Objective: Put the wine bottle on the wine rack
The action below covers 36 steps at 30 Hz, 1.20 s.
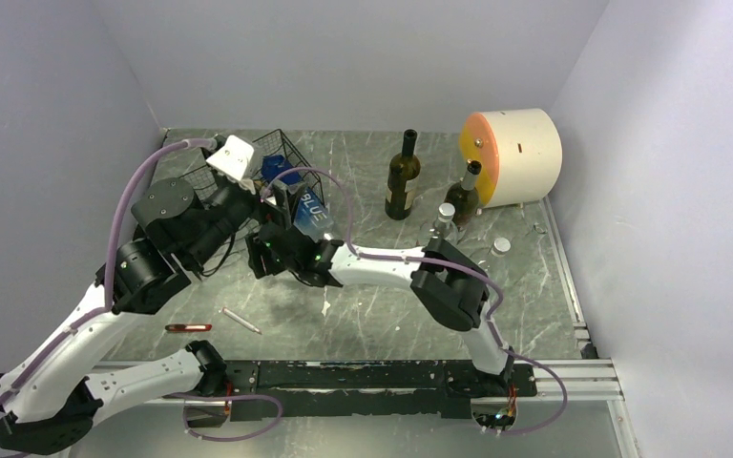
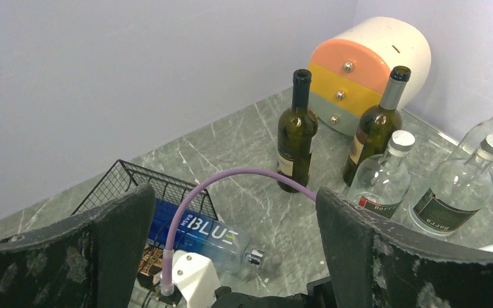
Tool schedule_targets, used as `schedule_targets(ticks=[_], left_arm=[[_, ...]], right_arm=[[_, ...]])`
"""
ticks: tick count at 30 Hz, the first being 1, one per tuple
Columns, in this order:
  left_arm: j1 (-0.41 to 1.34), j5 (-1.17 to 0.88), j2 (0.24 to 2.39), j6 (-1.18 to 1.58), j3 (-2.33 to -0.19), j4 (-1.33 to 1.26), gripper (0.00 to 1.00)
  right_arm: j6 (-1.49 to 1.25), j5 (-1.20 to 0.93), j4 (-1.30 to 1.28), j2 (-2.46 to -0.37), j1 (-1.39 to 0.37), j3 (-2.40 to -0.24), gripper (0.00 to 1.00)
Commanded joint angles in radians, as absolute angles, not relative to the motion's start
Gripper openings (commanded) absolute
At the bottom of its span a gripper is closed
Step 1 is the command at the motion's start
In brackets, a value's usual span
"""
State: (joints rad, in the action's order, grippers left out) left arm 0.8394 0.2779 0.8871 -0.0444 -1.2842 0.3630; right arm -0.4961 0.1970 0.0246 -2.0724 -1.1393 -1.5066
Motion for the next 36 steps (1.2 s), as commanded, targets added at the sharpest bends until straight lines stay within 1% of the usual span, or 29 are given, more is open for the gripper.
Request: schedule_targets(ticks=[1, 4, 13, 18, 20, 24, 29, 36], left_arm=[[0.842, 0.29, 0.898, -0.041, -1.278, 0.337, 0.99], [0.842, 0.291, 0.901, -0.041, -1.281, 0.342, 0.99], [0.843, 0.296, 0.901, -0.041, -1.278, 0.339, 0.99], [0.843, 0.296, 0.907, -0.041, -1.276, 0.339, 0.99], [0.843, 0.295, 0.907, -0.042, -1.279, 0.34, 0.99], [0.842, 0.294, 0.906, -0.04, -1.281, 0.343, 0.99], [0.842, 0.291, 0.906, -0.04, -1.283, 0.343, 0.99], [0.842, 0.291, 0.912, -0.04, -1.284, 0.343, 0.99]], right_arm=[[-0.513, 0.179, -0.037, -2.088, -1.146, -1.531, 0.6], [-0.516, 0.194, -0.065, -2.119, -1.146, -1.56, 0.59], [-0.513, 0.184, -0.133, -2.205, -1.146, -1.657, 0.51], [-0.496, 0.206, -0.113, -2.219, -1.14, -1.68, 0.35], [-0.494, 0.208, -0.106, -2.229, -1.134, -1.699, 0.31], [-0.492, 0.205, -0.082, -2.249, -1.123, -1.72, 0.25], [-0.493, 0.184, -0.062, -2.267, -1.109, -1.747, 0.23], [-0.532, 0.132, 0.016, -2.257, -1.095, -1.675, 0.17]])
